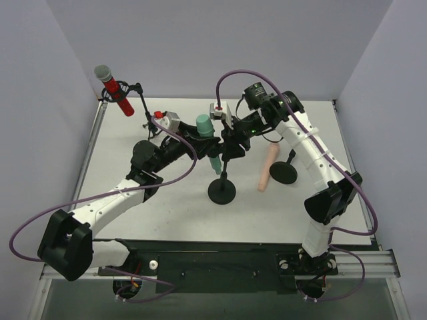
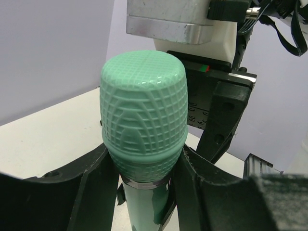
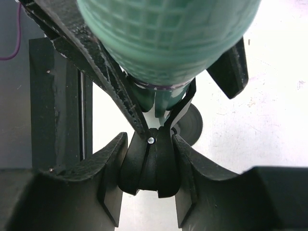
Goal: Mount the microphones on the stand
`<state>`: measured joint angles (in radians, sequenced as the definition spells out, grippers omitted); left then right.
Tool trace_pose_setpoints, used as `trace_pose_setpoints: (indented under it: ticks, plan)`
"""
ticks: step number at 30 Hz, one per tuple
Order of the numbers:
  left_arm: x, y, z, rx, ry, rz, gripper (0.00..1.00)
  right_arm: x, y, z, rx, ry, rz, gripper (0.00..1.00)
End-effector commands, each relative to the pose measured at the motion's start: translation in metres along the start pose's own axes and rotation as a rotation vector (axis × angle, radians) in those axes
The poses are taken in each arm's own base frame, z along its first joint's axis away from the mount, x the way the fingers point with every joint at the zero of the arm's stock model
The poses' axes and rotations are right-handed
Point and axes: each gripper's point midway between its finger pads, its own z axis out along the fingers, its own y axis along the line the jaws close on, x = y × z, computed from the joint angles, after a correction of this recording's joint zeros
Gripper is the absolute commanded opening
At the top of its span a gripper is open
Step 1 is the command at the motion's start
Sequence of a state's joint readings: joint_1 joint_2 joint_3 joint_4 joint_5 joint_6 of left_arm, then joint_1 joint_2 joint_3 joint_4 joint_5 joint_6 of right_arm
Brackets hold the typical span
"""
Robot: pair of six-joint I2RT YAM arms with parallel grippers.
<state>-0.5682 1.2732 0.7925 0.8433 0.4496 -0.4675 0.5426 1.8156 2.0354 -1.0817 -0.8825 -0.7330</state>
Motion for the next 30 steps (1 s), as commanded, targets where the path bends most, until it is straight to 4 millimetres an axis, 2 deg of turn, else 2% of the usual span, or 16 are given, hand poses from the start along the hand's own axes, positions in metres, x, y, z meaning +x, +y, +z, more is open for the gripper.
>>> trace_pose_setpoints:
  ticks: [1,2,3,5,7,11,17,20,21,22,24,25,26,27,28,30]
  plan:
    - [-0.01,-0.014,0.003,0.057,-0.043,-0.005,0.0,-0.003,0.018,-0.008,-0.034,-0.025,0.023,0.38]
    - [-0.01,-0.013,0.003,0.054,-0.043,-0.007,0.0,-0.004,0.019,-0.009,-0.037,-0.029,0.022,0.46]
    - [-0.011,-0.014,0.002,0.052,-0.047,-0.008,0.0,-0.004,0.02,-0.01,-0.038,-0.032,0.021,0.6]
    - [-0.012,-0.013,0.001,0.038,-0.045,-0.009,0.01,-0.004,0.022,-0.012,-0.037,-0.035,0.018,0.72]
    - [-0.016,-0.012,0.0,0.025,-0.044,-0.007,0.12,-0.005,0.023,-0.015,-0.03,-0.039,0.015,0.79]
    - [-0.024,-0.011,-0.004,-0.014,-0.055,-0.003,0.53,-0.005,0.024,-0.025,-0.012,-0.058,0.015,0.86]
    - [-0.037,-0.008,-0.019,-0.083,-0.045,0.048,0.74,0.004,0.029,-0.044,0.017,-0.081,0.017,0.93]
    - [-0.046,-0.007,-0.033,-0.109,-0.05,0.088,0.77,0.024,0.031,-0.047,0.037,-0.051,0.013,0.93]
    - [-0.04,-0.003,-0.038,-0.128,-0.03,0.085,0.79,0.027,0.029,-0.046,0.043,-0.05,-0.004,0.93]
    - [-0.047,-0.005,-0.044,-0.136,-0.04,0.11,0.79,0.036,0.034,-0.043,0.035,-0.045,0.003,0.93]
    - [-0.044,-0.004,-0.056,-0.16,-0.022,0.135,0.8,0.046,0.038,-0.037,0.025,-0.056,-0.009,0.93]
    - [-0.033,0.0,-0.064,-0.183,0.009,0.137,0.82,0.045,0.037,-0.036,0.034,-0.078,-0.033,0.94]
    - [-0.037,-0.005,-0.07,-0.182,-0.001,0.148,0.82,0.055,0.04,-0.031,0.025,-0.08,-0.019,0.94]
    - [-0.023,-0.002,-0.078,-0.192,0.024,0.144,0.82,0.052,0.038,-0.029,0.035,-0.112,-0.046,0.94]
    - [-0.023,-0.007,-0.085,-0.182,0.013,0.152,0.82,0.064,0.042,-0.024,0.028,-0.111,-0.021,0.95]
    - [-0.004,-0.009,-0.098,-0.171,0.018,0.14,0.82,0.074,0.039,-0.018,0.049,-0.144,-0.01,0.98]
